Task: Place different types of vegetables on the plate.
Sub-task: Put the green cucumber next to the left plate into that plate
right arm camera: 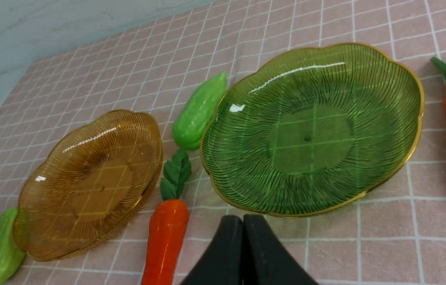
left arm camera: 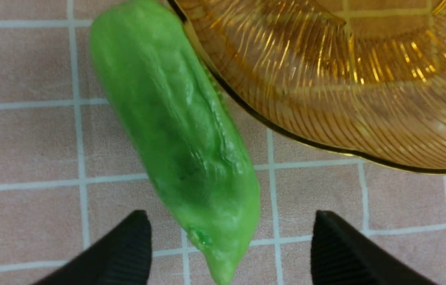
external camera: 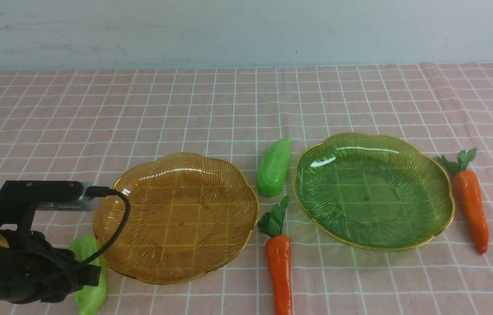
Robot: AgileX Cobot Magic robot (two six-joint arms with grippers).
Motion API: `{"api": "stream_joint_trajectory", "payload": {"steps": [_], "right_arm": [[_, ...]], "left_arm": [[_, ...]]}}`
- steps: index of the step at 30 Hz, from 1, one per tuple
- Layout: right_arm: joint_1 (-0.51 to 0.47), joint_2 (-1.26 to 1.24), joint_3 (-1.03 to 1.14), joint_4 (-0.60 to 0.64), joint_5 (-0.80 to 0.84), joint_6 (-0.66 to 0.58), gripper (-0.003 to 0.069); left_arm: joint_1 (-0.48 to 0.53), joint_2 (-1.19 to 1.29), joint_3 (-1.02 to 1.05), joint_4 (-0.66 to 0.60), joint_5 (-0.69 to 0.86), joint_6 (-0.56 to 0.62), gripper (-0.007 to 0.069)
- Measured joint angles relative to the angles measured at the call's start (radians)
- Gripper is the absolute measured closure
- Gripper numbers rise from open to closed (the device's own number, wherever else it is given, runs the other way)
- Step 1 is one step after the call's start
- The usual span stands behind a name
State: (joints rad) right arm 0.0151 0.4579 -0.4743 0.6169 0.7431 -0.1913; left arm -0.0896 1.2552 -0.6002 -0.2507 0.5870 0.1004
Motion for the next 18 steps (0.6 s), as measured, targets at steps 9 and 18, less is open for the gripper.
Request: {"api": "stream_joint_trajectory", "payload": {"steps": [9, 18], "right_arm": [[0.0, 0.003, 0.0, 0.053, -0.033, -0.062, 0.0674], [0.0, 0.044, -0.047, -0.002, 0.002, -0.068, 0.0674]], "left_arm": [[0.0, 0.169, 0.0, 0.002, -0.084, -0.001, 0.0073], [0.0, 0.207, -0.006, 0.012, -0.096, -0.039, 0.0325]]}}
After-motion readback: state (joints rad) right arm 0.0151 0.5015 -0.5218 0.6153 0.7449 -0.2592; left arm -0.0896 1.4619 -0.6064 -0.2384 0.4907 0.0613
